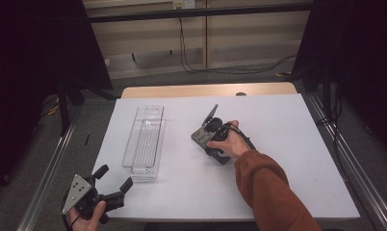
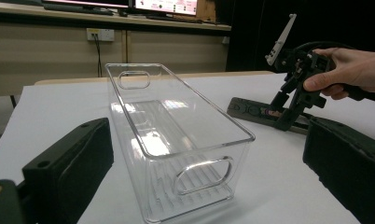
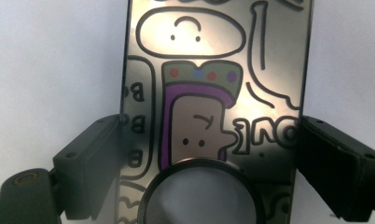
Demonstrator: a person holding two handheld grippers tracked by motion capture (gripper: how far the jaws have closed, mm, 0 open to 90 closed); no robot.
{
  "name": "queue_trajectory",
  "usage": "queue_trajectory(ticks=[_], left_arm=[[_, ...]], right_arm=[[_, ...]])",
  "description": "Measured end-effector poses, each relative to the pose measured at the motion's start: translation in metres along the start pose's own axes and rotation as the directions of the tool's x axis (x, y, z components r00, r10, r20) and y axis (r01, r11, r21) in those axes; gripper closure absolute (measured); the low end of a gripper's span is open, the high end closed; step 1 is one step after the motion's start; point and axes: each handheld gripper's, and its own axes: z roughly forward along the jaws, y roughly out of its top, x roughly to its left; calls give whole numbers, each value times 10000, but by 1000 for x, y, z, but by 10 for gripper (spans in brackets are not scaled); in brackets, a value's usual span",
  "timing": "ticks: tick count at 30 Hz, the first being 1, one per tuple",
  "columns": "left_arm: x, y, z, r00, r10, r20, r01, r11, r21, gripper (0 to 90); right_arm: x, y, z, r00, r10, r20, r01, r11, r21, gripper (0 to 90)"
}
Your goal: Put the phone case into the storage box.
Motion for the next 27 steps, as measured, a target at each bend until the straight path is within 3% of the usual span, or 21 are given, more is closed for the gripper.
queue_trajectory(ticks=[10,11,17,27], left_arm=[[0,0,-1,10000,9,-48,-9,10000,5,17],[0,0,-1,10000,11,-54,-11,10000,10,17],[0,0,0,10000,2,-34,-2,10000,12,17],[0,0,0,10000,-15,-22,15,10000,6,17]], right_arm=[[-4,-2,-2,9989,-471,16,472,9989,-83,118],[-3,-2,-2,9995,-292,-71,291,9995,-74,118],[-5,-4,-10,9996,-271,-118,268,9992,-286,118],[-6,-7,-23,9979,-498,-414,464,9957,-804,119]])
